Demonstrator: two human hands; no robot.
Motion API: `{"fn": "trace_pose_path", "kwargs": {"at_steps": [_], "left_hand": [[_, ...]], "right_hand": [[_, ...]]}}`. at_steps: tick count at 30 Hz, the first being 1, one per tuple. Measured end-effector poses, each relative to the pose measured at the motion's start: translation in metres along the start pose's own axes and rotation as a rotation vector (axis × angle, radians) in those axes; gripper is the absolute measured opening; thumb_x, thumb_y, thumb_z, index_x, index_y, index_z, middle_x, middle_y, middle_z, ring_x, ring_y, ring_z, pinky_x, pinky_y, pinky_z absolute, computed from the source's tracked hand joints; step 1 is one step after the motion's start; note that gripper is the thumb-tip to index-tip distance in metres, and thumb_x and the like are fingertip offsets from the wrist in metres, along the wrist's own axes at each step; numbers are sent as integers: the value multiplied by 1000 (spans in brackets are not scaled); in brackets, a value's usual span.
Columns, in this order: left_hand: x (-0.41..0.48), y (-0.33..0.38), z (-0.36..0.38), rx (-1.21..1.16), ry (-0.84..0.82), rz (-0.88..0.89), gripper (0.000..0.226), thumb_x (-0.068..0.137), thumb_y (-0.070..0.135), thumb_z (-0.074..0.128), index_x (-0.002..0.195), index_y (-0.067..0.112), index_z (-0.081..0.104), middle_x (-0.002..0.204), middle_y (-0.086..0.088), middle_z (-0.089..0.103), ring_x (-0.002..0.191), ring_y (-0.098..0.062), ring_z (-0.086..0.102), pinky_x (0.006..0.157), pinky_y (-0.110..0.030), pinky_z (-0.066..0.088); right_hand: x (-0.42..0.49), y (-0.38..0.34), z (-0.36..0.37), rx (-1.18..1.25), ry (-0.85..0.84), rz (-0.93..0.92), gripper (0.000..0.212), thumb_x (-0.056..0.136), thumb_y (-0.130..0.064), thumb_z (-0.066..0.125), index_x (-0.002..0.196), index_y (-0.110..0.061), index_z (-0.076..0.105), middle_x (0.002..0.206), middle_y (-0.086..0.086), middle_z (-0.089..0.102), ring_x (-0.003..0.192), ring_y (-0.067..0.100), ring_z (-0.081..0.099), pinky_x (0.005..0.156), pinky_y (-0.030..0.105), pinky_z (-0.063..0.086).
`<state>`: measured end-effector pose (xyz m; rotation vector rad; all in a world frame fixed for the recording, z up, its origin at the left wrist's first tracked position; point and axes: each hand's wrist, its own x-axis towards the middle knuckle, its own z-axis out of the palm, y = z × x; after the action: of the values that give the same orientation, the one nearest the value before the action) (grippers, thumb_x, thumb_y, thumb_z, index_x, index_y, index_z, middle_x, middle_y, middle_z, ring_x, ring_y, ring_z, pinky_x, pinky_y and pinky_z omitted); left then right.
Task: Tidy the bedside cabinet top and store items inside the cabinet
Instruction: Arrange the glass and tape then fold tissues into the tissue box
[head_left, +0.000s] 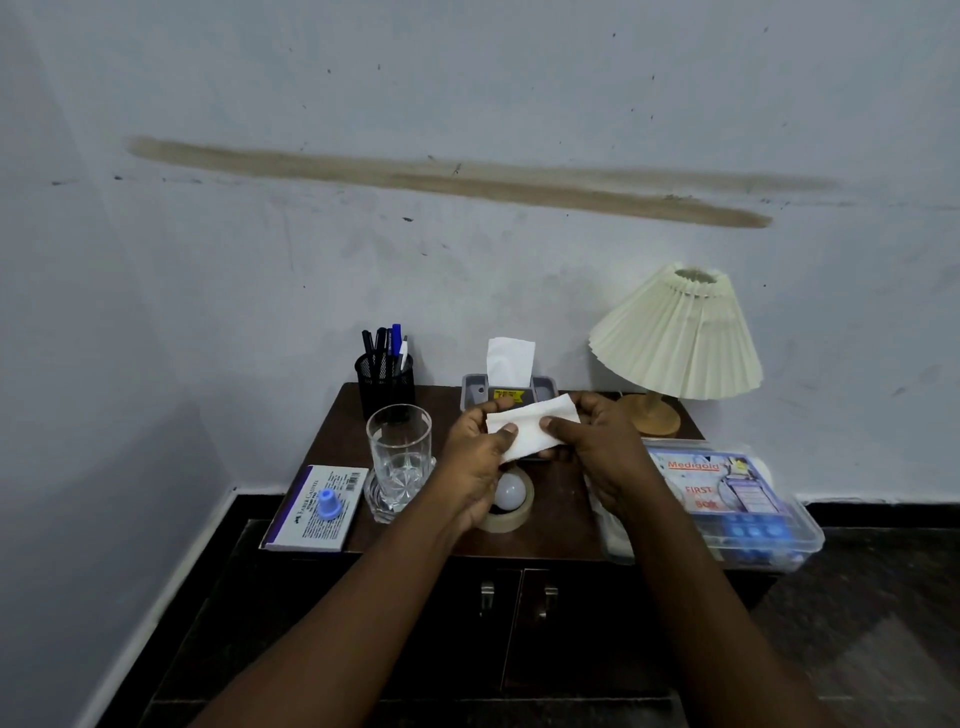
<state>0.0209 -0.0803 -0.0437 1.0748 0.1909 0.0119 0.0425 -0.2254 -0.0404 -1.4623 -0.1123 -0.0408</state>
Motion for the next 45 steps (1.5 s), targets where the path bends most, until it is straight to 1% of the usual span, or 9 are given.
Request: {"fn": "trace_pose_path", "kwargs": {"at_steps": [3, 7, 9, 12, 17, 25, 35, 40, 45], "left_hand": [[3, 0, -4, -3, 50, -10, 36, 94, -16, 54, 124, 2, 61, 113, -18, 68, 100, -31, 68, 80, -39, 59], [7, 0, -12, 57, 215, -3, 29, 92, -13, 51, 107, 9, 62, 87, -10, 64, 63, -14, 55, 56, -27, 48], [6, -4, -12, 109, 265, 13, 28, 93, -10, 48, 107, 8, 63, 88, -10, 63, 62, -13, 54, 56, -26, 48], [2, -8, -7, 140, 272, 19, 30, 93, -12, 46, 114, 4, 61, 93, -12, 63, 65, -14, 54, 57, -27, 48], [6, -10, -8, 161, 258, -13, 33, 90, -12, 47, 114, 6, 61, 98, -11, 65, 74, -18, 56, 53, -26, 48], [14, -19, -10, 165, 291, -45, 20, 93, -2, 47, 85, 12, 59, 68, -7, 55, 55, -15, 47, 47, -24, 44], [16, -18, -11, 149, 302, -43, 16, 97, 7, 49, 85, 13, 57, 68, -8, 53, 53, -17, 45, 52, -29, 42], [17, -16, -10, 167, 302, -36, 11, 94, 7, 49, 95, 9, 60, 68, -7, 52, 52, -17, 43, 51, -27, 38], [16, -13, -10, 175, 304, -25, 13, 91, 3, 49, 93, 10, 60, 73, -9, 52, 54, -15, 42, 50, -25, 36]], "right_hand": [[3, -6, -4, -203, 13, -102, 16, 85, 0, 72, 95, -12, 71, 92, 8, 74, 83, 21, 72, 60, 28, 58], [25, -34, -9, -636, 88, -415, 8, 85, -11, 69, 89, -18, 68, 84, -6, 68, 77, 4, 62, 57, 10, 44], [41, -50, -3, -859, 26, -505, 9, 85, -13, 67, 87, -22, 66, 80, -12, 63, 73, 3, 57, 58, 10, 35], [62, -57, 12, -1072, -167, -511, 9, 85, -9, 66, 89, -17, 67, 80, -6, 62, 81, 20, 61, 61, 26, 34], [82, -51, 31, -1282, -377, -485, 15, 85, -6, 65, 96, -13, 72, 99, 8, 72, 94, 28, 63, 70, 29, 37], [93, -39, 43, -1361, -540, -452, 17, 82, -7, 70, 98, -8, 73, 104, 10, 70, 99, 28, 61, 68, 26, 30], [95, -29, 52, -1456, -614, -318, 20, 82, -3, 63, 101, -2, 69, 108, 16, 68, 102, 34, 62, 71, 29, 37], [99, -29, 53, -1487, -589, -293, 35, 86, -12, 70, 121, -9, 66, 127, 11, 64, 117, 28, 57, 84, 26, 37], [108, -47, 42, -1212, -437, -258, 32, 82, -32, 79, 109, -20, 68, 100, 0, 71, 92, 19, 65, 68, 22, 43]]}}
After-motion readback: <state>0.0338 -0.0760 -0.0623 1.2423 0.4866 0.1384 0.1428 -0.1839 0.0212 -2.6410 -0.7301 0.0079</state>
